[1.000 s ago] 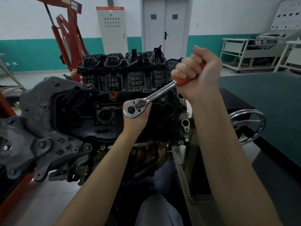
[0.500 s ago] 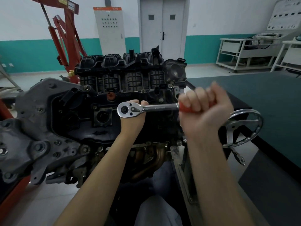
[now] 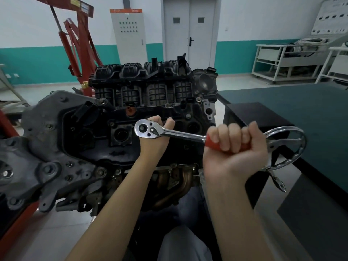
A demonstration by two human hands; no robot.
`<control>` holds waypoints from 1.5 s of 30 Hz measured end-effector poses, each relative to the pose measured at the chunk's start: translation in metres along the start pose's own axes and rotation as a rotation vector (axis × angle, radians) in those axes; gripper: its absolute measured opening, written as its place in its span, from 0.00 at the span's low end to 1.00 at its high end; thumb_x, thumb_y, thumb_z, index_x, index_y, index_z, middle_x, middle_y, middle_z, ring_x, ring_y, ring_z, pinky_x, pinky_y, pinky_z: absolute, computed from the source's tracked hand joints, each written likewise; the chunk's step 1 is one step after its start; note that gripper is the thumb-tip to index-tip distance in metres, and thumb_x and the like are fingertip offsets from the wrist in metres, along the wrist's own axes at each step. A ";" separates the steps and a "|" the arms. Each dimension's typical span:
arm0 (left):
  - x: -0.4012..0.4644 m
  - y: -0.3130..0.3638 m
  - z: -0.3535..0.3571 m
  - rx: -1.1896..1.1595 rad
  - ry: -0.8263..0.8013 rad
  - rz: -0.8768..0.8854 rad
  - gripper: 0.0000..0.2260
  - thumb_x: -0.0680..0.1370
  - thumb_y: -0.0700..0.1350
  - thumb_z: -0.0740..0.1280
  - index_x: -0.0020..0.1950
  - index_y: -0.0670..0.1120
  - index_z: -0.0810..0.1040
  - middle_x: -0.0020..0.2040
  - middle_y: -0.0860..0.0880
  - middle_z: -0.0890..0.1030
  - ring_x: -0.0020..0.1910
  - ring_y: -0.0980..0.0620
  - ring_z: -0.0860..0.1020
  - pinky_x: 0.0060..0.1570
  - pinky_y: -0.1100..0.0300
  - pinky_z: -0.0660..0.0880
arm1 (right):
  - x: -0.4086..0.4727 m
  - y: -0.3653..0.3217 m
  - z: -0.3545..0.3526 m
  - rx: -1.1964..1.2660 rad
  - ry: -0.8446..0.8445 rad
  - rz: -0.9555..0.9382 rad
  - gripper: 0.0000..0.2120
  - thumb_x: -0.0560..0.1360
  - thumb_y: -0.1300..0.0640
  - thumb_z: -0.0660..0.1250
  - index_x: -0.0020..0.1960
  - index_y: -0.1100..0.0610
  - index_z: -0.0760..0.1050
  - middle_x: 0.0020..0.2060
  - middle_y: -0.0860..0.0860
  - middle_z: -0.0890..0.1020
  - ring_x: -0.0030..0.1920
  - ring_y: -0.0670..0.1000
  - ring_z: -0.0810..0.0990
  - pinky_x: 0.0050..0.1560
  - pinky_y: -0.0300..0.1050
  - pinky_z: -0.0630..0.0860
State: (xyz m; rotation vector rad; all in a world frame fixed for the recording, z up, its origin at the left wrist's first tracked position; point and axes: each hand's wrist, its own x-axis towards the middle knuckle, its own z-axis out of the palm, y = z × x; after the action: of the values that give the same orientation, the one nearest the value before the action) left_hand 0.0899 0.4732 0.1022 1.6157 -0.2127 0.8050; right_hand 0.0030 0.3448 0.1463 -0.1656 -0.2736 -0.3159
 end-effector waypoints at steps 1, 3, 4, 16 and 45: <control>0.001 0.000 0.000 -0.015 -0.003 -0.011 0.24 0.75 0.35 0.67 0.26 0.48 0.57 0.22 0.57 0.60 0.21 0.60 0.58 0.24 0.68 0.58 | -0.002 0.000 -0.001 0.008 -0.007 -0.010 0.17 0.71 0.58 0.58 0.25 0.53 0.61 0.18 0.46 0.61 0.20 0.46 0.59 0.24 0.38 0.64; 0.003 0.001 0.001 -0.015 0.012 -0.027 0.25 0.75 0.34 0.66 0.25 0.49 0.56 0.21 0.58 0.59 0.21 0.59 0.58 0.23 0.69 0.57 | 0.007 -0.002 0.004 -0.013 -0.043 0.013 0.17 0.71 0.58 0.58 0.24 0.52 0.61 0.18 0.46 0.60 0.19 0.46 0.58 0.24 0.37 0.63; 0.004 0.000 0.001 -0.007 0.013 -0.017 0.26 0.75 0.34 0.66 0.25 0.50 0.56 0.20 0.58 0.60 0.20 0.59 0.58 0.24 0.69 0.56 | 0.018 -0.005 0.009 -0.039 -0.061 0.042 0.17 0.71 0.59 0.58 0.24 0.52 0.61 0.18 0.46 0.60 0.19 0.46 0.58 0.24 0.36 0.63; 0.001 0.000 -0.002 -0.022 -0.011 -0.020 0.23 0.76 0.36 0.68 0.27 0.49 0.59 0.20 0.59 0.64 0.21 0.60 0.62 0.24 0.70 0.60 | 0.035 -0.002 0.027 -0.114 -0.063 0.112 0.19 0.75 0.61 0.57 0.26 0.53 0.61 0.18 0.46 0.61 0.20 0.46 0.58 0.24 0.36 0.61; 0.002 0.001 0.008 -0.092 0.058 0.004 0.26 0.77 0.35 0.66 0.25 0.50 0.57 0.19 0.58 0.62 0.19 0.60 0.61 0.24 0.73 0.59 | 0.006 -0.002 0.004 0.005 -0.009 -0.032 0.17 0.71 0.58 0.58 0.24 0.52 0.60 0.18 0.46 0.60 0.19 0.46 0.59 0.24 0.38 0.64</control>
State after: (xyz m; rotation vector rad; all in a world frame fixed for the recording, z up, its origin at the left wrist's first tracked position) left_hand 0.0945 0.4662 0.1043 1.5040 -0.2083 0.8324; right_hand 0.0067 0.3422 0.1521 -0.1574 -0.2862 -0.3462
